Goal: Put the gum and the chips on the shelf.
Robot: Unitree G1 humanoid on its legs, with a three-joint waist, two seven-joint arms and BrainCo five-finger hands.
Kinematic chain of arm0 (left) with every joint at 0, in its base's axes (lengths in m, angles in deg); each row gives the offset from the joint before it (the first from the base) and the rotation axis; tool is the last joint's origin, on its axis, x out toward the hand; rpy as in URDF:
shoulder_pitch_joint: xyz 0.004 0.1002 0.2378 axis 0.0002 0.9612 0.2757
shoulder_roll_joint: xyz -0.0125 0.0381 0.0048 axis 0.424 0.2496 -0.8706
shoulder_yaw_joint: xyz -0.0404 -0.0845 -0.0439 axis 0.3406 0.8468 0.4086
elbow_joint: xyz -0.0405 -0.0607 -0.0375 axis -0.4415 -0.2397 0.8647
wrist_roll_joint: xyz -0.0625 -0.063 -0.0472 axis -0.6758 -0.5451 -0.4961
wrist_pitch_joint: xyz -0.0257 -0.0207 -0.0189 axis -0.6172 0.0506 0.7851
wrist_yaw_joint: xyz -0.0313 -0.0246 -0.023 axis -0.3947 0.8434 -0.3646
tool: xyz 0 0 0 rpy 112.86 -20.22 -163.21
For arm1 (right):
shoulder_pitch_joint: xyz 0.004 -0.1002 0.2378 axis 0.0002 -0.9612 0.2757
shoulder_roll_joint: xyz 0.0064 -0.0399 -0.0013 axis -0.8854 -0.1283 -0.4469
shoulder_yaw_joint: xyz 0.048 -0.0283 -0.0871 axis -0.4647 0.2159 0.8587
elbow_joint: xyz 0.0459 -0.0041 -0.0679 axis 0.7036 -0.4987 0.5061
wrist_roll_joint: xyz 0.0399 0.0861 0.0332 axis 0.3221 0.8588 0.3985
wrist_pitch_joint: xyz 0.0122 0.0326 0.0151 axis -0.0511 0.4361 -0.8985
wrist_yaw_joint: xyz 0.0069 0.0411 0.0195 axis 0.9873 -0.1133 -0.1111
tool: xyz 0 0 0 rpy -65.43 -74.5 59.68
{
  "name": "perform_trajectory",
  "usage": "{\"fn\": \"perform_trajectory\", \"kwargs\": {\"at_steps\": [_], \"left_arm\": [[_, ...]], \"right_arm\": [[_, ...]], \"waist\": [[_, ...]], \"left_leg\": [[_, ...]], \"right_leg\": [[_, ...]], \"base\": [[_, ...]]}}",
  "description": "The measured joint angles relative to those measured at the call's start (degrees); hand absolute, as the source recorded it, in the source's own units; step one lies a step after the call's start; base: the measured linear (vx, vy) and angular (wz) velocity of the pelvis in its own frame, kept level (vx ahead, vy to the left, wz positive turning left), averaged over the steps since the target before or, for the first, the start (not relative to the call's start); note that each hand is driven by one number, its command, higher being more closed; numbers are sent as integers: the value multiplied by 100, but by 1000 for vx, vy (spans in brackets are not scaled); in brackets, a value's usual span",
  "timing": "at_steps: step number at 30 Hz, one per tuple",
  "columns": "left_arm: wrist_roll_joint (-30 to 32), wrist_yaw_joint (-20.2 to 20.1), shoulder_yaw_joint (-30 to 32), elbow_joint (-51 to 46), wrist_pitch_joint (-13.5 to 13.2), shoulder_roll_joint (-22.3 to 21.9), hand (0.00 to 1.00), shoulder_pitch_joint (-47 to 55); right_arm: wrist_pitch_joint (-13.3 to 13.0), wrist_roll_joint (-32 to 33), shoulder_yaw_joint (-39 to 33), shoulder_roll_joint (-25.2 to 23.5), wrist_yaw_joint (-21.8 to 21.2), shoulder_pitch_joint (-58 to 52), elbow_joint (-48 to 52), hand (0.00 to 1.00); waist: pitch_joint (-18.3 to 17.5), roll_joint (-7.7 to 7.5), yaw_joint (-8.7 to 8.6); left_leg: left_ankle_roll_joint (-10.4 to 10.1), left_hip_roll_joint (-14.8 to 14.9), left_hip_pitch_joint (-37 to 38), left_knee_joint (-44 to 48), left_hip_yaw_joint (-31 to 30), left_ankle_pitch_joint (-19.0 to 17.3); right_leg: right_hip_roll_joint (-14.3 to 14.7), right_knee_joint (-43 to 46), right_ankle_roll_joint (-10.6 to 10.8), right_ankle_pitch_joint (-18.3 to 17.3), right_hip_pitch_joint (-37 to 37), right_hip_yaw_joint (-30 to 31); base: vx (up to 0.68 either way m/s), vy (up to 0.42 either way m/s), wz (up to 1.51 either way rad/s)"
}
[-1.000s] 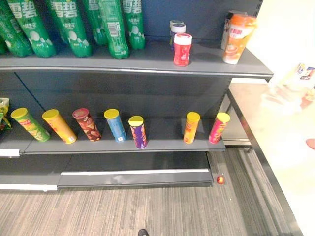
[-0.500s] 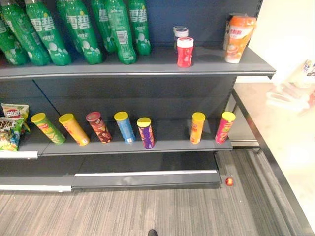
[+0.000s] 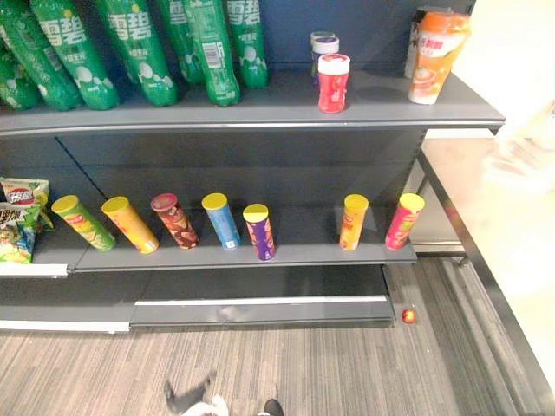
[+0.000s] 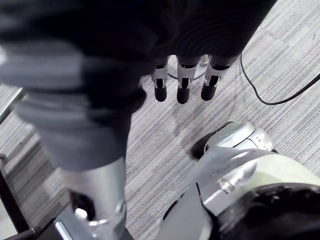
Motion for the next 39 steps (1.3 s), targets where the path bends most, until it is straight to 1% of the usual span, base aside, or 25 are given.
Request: {"fn": "perform_trajectory", "kwargs": {"at_steps": [1,2,4,5,6,9,12,14,17,20,22,23,25,29,31,32,34,35,37,39], "left_arm": [[86,87,1,-80,-42,-4,0,-70],[305,355,6,-239,-238,-37,0,-195],[407,491,-2,-336,-340,-81,0,-258],[559,611,-7,-367,-426,-121,0,-297],[574,722,-32,-372,-481,-144,0,-307],[574,838,-104,-373,-580,-145,0,-305],[574,863,-218,-416,-627,-134,0,-313],[571,837,-275,-427,-629,-135,0,-378],[549,636,-466,-548,-630,-138,0,-448],[440,343,-588,-555,-629,-144,0,-570],[286,114,-706,-664,-627,-142,0,-603],[241,-18,-738,-765,-626,-142,0,-616],[227,-39,-799,-769,-619,-142,0,-759],[218,-36,-834,-920,-604,-109,0,-1137],[218,82,-825,-1047,-590,-71,0,-1321],[217,128,-824,-1053,-587,-57,0,-1366],[172,417,-801,-1344,-584,-33,0,-1553],[147,504,-785,-1396,-584,-32,0,-1634],[64,858,-629,-1476,-584,-30,0,-1880],[64,1299,-348,-1561,-585,-13,0,-2003]], "right_arm": [[-2,24,0,-1,-4,-1,1,0],[-13,132,2,-27,-52,-5,12,0],[-27,160,-7,-34,-105,-27,18,0],[-41,160,-37,-37,-111,-41,20,0],[-51,163,-79,-46,-113,-42,21,0],[-121,162,-170,-54,-118,-43,22,0],[-166,155,-163,-52,-119,-71,26,0],[-171,152,-160,-53,-123,-76,49,0],[-180,148,-153,-41,-149,-94,60,0],[-194,145,-111,-36,-218,-216,235,0],[-231,141,-97,-18,-248,-239,255,0],[-239,135,-49,-14,-285,-237,300,0],[-245,132,-48,2,-332,-234,356,0],[-286,131,56,14,-357,-202,503,0],[-290,131,90,20,-371,-164,627,0],[-291,130,97,24,-372,-167,667,0],[-343,129,111,18,-396,-169,716,0],[-364,128,124,19,-402,-170,728,0],[-411,129,266,19,-429,-188,744,0],[-413,129,373,21,-449,-203,824,0]], "waist": [[3,-7,-30],[4,-15,-135],[-13,-40,-160],[-11,-38,-173],[-12,-41,-196],[-8,-44,-245],[-10,-44,-248],[-1,-29,-267],[0,5,-274],[44,80,-302],[71,122,-398],[97,155,-420],[147,186,-434],[411,214,-453],[502,246,-545],[506,252,-556],[548,272,-577],[598,265,-576],[657,241,-575],[665,234,-564]], "left_leg": [[-3,-2,0,0,0,-5],[-20,-16,2,0,2,-27],[-29,-27,4,0,15,-46],[-34,-35,2,0,18,-63],[-35,-34,9,1,23,-71],[-72,22,92,1,65,-97],[-150,142,242,1,173,-156],[-182,208,290,0,194,-180],[-254,321,303,1,299,-229],[-253,396,299,2,368,-222],[-255,432,286,2,445,-223],[-255,457,246,3,512,-222],[-252,469,174,3,567,-210],[-216,483,67,5,705,-143],[-215,519,-52,5,799,-100],[-213,526,-108,5,807,-92],[-210,554,-317,6,838,-36],[-198,561,-322,7,844,-17],[-199,585,-321,18,865,4],[-203,601,-332,8,959,1]], "right_leg": [[2,0,-5,0,0,-1],[6,5,-8,3,0,-5],[1,2,-8,3,-1,8],[-2,12,-8,4,1,13],[0,26,-8,4,-1,16],[39,145,-10,10,-3,49],[135,323,-42,33,-9,111],[194,394,-71,52,-22,154],[283,429,-145,108,-93,212],[318,624,-146,109,-249,232],[337,765,-147,109,-377,253],[350,870,-147,109,-508,284],[359,944,-147,109,-649,368],[369,1019,-147,109,-853,531],[387,1112,-147,109,-1055,560],[390,1134,-147,109,-1118,574],[427,1263,-147,109,-1417,718],[434,1282,-147,109,-1427,722],[453,1303,-147,109,-1436,758],[466,1400,-147,109,-1541,835]], "base": [[46,-11,-1],[47,-12,-2],[77,-12,-4],[103,-14,-3],[88,-17,-3],[72,-29,-7],[40,-36,-18],[26,-49,-14],[6,-34,-18],[-2,-30,-15],[-3,-22,-19],[-5,-16,-22],[-12,-14,-22],[-18,-22,-18],[-35,-38,-13],[-28,-48,-13],[-16,-40,-12],[-9,-38,-2],[-9,-38,-3],[-10,-23,-16]]}}
